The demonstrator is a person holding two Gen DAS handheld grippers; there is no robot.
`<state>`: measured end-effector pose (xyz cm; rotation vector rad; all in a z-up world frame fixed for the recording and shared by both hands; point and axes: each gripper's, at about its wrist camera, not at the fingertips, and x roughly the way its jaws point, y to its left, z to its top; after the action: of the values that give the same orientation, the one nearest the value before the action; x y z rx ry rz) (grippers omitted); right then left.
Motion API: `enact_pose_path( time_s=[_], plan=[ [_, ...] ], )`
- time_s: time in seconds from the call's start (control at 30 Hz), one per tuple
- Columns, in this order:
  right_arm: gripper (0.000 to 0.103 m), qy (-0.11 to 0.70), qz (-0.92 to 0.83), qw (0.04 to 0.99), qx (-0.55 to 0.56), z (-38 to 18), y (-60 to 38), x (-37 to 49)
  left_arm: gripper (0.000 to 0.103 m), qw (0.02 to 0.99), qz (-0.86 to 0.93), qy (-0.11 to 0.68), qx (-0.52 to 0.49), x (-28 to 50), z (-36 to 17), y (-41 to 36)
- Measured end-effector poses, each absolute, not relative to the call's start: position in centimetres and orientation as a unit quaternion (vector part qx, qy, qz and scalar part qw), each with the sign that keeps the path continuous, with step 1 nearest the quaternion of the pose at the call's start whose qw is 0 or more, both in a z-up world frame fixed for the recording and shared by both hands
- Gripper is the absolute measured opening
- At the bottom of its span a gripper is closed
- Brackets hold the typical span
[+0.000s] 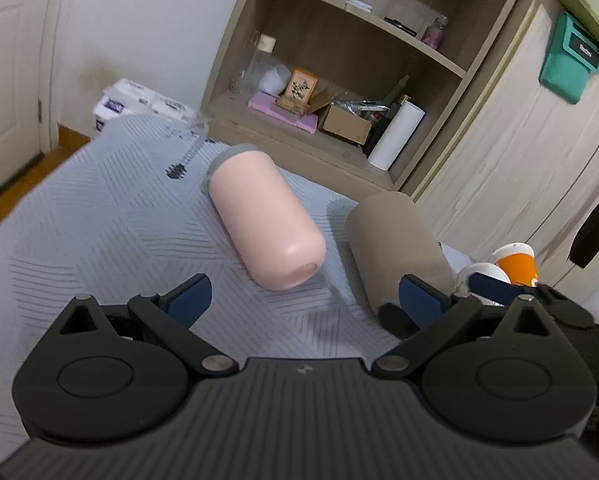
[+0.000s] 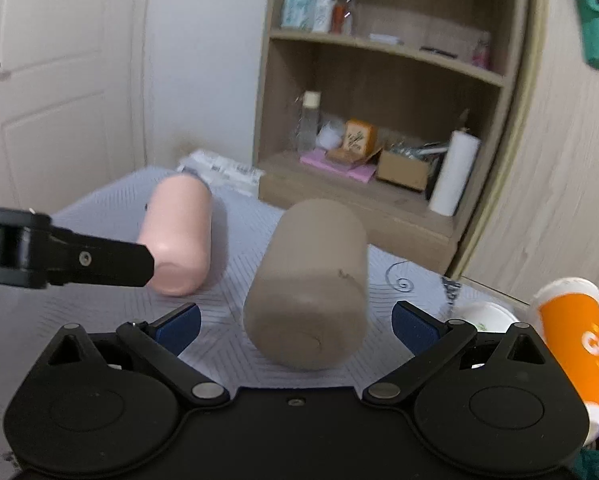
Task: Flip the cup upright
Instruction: 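Move the right gripper toward the lying taupe tumbler and close on its base, then lift the taupe tumbler with the right gripper and rotate it upward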
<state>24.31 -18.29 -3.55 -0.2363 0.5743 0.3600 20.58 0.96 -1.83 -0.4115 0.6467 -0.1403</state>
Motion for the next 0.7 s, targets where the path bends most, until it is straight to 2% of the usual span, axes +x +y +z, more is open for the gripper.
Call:
enact_pose_path(
  time_s=[0.17, 0.23, 0.27, 0.3, 0.7],
  plan=[
    [0.102, 0.292, 0.162, 0.934, -0.128, -4.6, -17.7, 26.2, 0.101, 0.912, -0.071, 0.335, -0.224, 22.0, -3.0, 1.3],
    [0.095, 0.296, 0.156, 0.933, -0.132, -4.8, -17.7, 26.7, 0.101, 0.910, -0.070, 0.338, -0.228, 22.3, -3.2, 1.4],
    [0.087, 0.296, 0.151, 0.934, -0.132, -4.9, -17.7, 26.7, 0.101, 0.910, -0.071, 0.338, -0.231, 22.1, -3.3, 1.4],
    [0.083, 0.299, 0.157, 0.932, -0.128, -4.9, -17.8, 26.9, 0.101, 0.909, -0.072, 0.339, -0.232, 22.2, -3.3, 1.4],
    [0.083, 0.313, 0.168, 0.931, -0.085, -4.0, -18.7, 24.1, 0.101, 0.895, -0.111, 0.348, -0.258, 21.4, -3.0, 1.7]
  ],
)
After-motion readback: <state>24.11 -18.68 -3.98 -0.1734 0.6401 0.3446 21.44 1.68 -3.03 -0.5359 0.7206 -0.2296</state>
